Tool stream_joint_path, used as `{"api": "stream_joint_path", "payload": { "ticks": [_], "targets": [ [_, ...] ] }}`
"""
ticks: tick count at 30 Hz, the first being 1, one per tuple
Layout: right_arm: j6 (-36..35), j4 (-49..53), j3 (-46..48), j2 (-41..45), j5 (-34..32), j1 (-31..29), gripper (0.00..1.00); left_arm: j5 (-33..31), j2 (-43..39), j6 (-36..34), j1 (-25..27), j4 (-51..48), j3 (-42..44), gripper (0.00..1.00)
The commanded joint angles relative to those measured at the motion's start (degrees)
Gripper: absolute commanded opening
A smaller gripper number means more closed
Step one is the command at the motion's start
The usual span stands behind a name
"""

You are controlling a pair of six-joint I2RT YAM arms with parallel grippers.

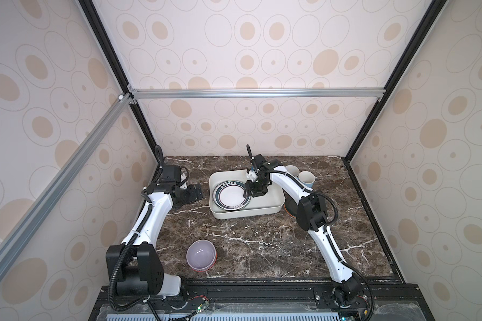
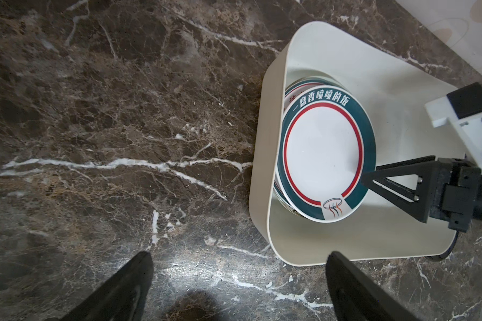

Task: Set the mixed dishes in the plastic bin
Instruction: 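Lower the green-rimmed plate onto the stack and open the right gripper, then withdraw the right gripper from the bin toward the black plate on the table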

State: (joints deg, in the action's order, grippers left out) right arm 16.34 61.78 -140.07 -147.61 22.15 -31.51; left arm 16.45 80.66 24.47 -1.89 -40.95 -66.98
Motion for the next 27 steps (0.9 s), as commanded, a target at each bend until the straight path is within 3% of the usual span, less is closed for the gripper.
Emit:
{"api": "stream_joint_path", "payload": {
  "ticks": [1,7,15,27],
  "targets": [
    [-2.1,2.4,-0.2,2.6,-1.1,-0.3,0.56,0.6,-2.6,0.9,-0.2,1.2,0.5,0.97],
    [-2.2,3.8,-5.8,-0.3,-0.5,-2.0,0.56,0.2,-3.6,1.0,-0.3,0.7,0.6,0.97],
    [-1.3,2.4,-6.0,-1.4,1.0,-3.6,0.56,0.1,-3.8,1.2,-0.3,0.7,0.9,0.96],
    [-5.2,4.2,-4.7,5.6,-1.9,-3.5,0.56,-0.4,-3.7,0.9,-0.2,1.2,2.7,0.97]
  ]
}}
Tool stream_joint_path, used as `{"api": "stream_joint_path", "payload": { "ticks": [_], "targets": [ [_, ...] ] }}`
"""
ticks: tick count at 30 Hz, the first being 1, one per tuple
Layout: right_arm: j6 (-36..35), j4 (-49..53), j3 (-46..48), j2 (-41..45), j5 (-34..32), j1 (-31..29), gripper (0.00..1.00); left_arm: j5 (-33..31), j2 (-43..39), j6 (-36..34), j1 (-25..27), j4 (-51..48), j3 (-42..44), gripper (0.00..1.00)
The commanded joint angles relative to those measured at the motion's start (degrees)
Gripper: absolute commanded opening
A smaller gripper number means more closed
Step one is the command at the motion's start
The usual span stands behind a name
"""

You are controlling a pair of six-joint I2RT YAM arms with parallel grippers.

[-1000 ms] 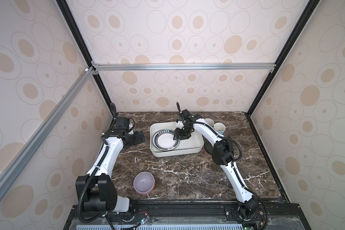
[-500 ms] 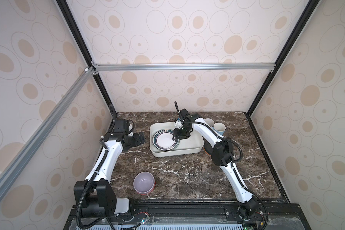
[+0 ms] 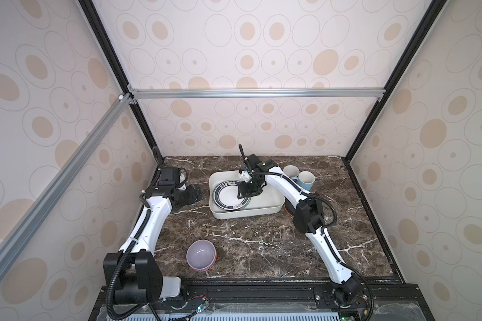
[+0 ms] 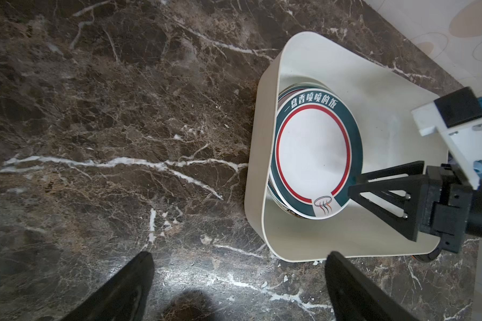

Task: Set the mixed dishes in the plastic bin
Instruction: 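Withdraw the right gripper from the bin toward the black plate on the table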

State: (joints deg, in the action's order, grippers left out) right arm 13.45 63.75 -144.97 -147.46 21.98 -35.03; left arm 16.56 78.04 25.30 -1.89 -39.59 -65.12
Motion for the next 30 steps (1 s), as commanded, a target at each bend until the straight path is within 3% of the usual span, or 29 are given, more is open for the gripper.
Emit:
{"api": "stream_joint_path", "payload": {
  "ticks": [1,5,14,18,24,30],
  "targets": [
    [-2.6,2.5,0.8,6.4,-2.5,0.2,0.56,-0.4,-0.7,0.0,-0.2,0.0,1.2,0.97],
    [-2.7,3.4,6.4,11.5,-6.9,2.1,0.55,0.7,1.6,-0.6,1.0,0.5,2.0,0.94],
    [-3.9,1.1,27.4,26.6,-11.7,5.4,0.54,-5.5,12.0,-1.1,10.7,1.7,-3.0,0.84],
    [-3.6,-0.3,36.3,33.6,-13.0,5.5,0.53,-7.2,15.5,-1.2,12.3,1.5,-5.8,0.79],
    [-1.2,-3.4,47.9,41.6,-11.2,5.4,0.53,-11.2,14.1,-2.2,12.2,-0.8,-7.3,0.78],
    [-1.7,-4.8,53.6,44.6,-14.1,5.6,0.53,-10.6,10.8,-0.4,12.3,0.6,-1.9,0.77]
  ]
}}
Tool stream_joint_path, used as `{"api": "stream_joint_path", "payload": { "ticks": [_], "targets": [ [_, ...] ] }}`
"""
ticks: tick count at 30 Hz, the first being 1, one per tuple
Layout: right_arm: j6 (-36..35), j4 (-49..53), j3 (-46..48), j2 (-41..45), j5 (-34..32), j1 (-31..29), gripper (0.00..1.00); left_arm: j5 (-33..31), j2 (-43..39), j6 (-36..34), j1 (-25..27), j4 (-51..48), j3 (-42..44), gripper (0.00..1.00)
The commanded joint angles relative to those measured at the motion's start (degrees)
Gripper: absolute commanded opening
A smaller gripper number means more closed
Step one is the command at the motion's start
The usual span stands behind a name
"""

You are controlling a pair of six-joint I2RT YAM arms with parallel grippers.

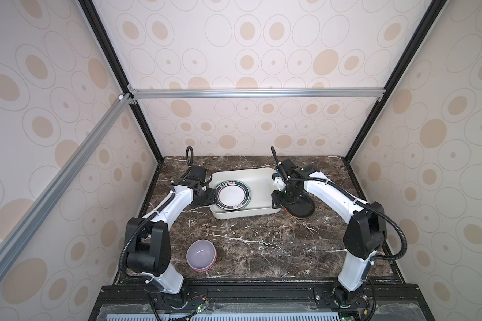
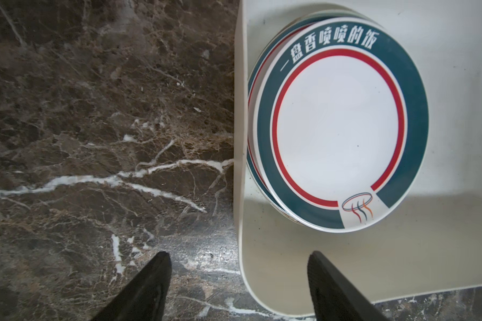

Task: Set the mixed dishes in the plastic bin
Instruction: 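Withdraw the right gripper from the bin toward the black plate on the table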

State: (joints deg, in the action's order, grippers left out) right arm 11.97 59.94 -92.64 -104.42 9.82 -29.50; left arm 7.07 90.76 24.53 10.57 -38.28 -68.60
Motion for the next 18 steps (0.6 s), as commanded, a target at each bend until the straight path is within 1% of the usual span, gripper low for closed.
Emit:
{"api": "stream_joint_path", "payload": {
  "ticks": [1,4,6,13,18],
  "targets": [
    [-0.2,-1.0,1.3,1.6,-2.1,0.4,0.53,-0.5,-2.0,0.9,-0.2,-0.2,2.2,0.77],
    [0.0,-1.5,1.9,2.4,-0.4,2.1,0.53,0.7,-1.7,2.0,-0.2,1.8,3.1,0.76],
    [-0.1,-1.9,2.6,3.4,-1.0,3.1,0.53,0.4,-0.8,2.3,0.0,2.4,2.5,0.76],
    [-0.6,-1.4,6.7,7.9,-1.9,8.8,0.53,-0.8,5.5,2.3,2.3,2.5,-1.7,0.76],
    [0.1,-1.8,10.7,12.2,-4.2,13.0,0.53,-2.0,10.6,2.4,4.2,1.2,-6.4,0.74]
  ]
}}
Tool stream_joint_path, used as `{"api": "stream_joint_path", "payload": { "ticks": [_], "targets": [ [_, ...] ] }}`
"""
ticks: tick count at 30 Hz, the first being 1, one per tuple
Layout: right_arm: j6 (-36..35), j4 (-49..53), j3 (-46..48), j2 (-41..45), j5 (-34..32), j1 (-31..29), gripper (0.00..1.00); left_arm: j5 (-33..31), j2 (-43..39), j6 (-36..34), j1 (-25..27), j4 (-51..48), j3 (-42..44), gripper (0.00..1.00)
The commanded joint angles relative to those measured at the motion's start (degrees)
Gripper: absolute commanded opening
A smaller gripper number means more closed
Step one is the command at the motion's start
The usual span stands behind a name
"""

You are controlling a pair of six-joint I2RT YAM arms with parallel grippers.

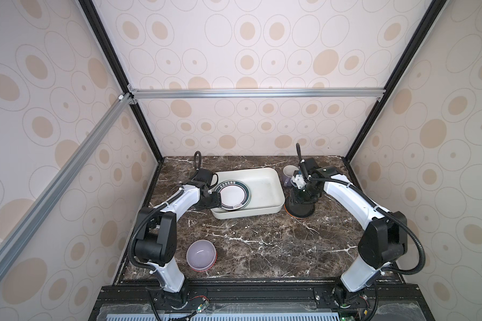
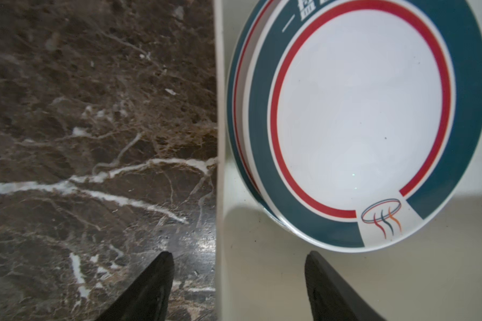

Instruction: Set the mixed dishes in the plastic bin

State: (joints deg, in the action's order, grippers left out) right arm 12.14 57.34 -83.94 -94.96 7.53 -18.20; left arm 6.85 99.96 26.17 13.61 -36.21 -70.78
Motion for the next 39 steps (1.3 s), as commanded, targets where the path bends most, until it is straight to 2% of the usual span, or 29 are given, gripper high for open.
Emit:
{"api": "stream_joint_path", "payload": {
  "ticks": [1,6,11,17,27,31,36,39],
  "targets": [
    [0.5,0.8,3.1,3.3,-2.2,3.0,0.53,-2.6,2.1,0.7,1.5,-1.7,-5.6,0.74],
    [5.0,-2.6,11.3,5.6,-0.2,11.6,0.51,-6.6,4.6,-0.5,4.9,-7.1,-15.5,0.74],
    [10.1,-8.9,17.4,4.9,3.6,18.1,0.5,-5.1,9.6,-1.5,11.2,-9.6,-28.0,0.75],
    [12.1,-13.6,17.3,0.1,4.4,19.1,0.48,-2.2,17.4,0.6,15.7,-9.4,-35.5,0.74],
    [16.3,-19.1,15.4,-6.4,3.4,19.7,0.45,4.2,22.4,0.7,19.7,-5.2,-42.5,0.74],
    [16.5,-19.5,13.7,-9.4,3.4,19.6,0.45,4.0,25.4,0.2,20.7,-7.6,-47.4,0.74],
    [16.3,-20.4,13.5,-11.4,3.0,19.7,0.44,1.6,24.6,-1.6,20.5,-9.0,-47.7,0.74],
    [16.3,-21.0,13.5,-12.2,2.9,19.7,0.39,1.2,24.3,-2.0,19.7,-9.7,-47.7,0.74]
  ]
}}
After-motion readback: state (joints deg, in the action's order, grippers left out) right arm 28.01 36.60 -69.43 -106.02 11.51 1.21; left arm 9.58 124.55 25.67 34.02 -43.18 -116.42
